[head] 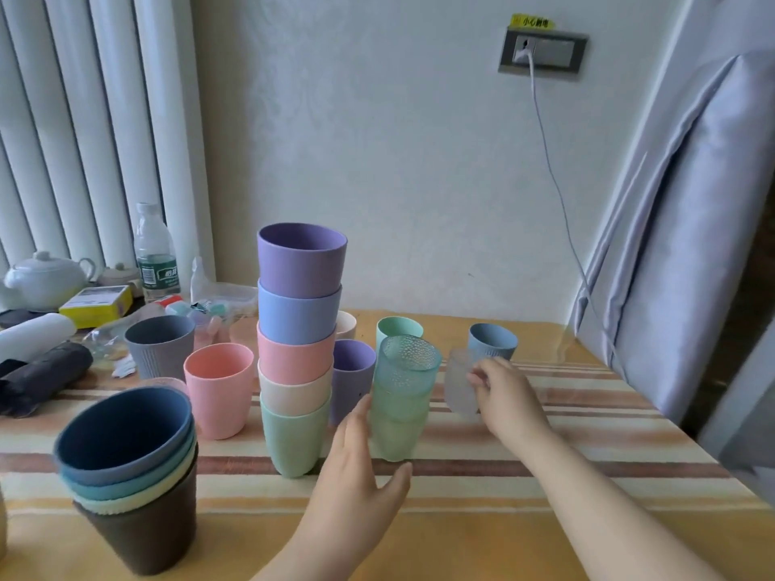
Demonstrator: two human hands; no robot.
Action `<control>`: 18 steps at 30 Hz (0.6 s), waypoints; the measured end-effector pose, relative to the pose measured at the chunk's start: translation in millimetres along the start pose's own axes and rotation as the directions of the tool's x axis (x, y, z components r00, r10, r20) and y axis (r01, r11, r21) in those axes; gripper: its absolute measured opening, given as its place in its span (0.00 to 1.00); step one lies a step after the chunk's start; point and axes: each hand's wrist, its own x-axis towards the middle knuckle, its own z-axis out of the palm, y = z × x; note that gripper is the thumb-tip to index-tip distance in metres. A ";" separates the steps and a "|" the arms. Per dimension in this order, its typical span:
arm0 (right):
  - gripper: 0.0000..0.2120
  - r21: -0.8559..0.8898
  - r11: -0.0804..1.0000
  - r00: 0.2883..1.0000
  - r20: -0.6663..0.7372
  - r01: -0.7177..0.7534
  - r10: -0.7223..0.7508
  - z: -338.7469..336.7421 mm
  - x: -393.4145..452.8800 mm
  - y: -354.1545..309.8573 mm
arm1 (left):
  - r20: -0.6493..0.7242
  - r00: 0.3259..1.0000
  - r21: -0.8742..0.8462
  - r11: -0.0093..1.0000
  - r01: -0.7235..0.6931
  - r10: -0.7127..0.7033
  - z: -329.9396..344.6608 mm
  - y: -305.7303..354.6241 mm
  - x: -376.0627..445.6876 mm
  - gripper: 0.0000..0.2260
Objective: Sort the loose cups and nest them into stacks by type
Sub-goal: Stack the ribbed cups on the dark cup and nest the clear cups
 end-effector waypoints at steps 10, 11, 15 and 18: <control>0.03 0.252 0.898 0.916 -0.279 0.360 -0.289 -84.1 6.7 -86.6 | -0.121 0.979 -0.096 0.984 0.151 -0.162 28.1 5.9 33.8 0.31; 0.03 0.248 0.898 0.923 -0.228 0.362 -0.309 -79.8 6.6 -89.6 | -0.130 0.977 -0.113 0.982 0.154 -0.168 28.3 6.7 35.9 0.31; 0.03 0.273 0.912 0.949 -0.012 0.307 -0.316 -48.3 0.0 -87.8 | -0.151 0.971 -0.164 0.973 0.163 -0.188 28.8 4.3 40.6 0.25; 0.05 0.320 0.902 0.953 -0.011 0.290 -0.303 -36.6 -1.5 -82.1 | -0.169 0.968 -0.167 0.974 0.156 -0.184 26.6 -0.1 42.2 0.21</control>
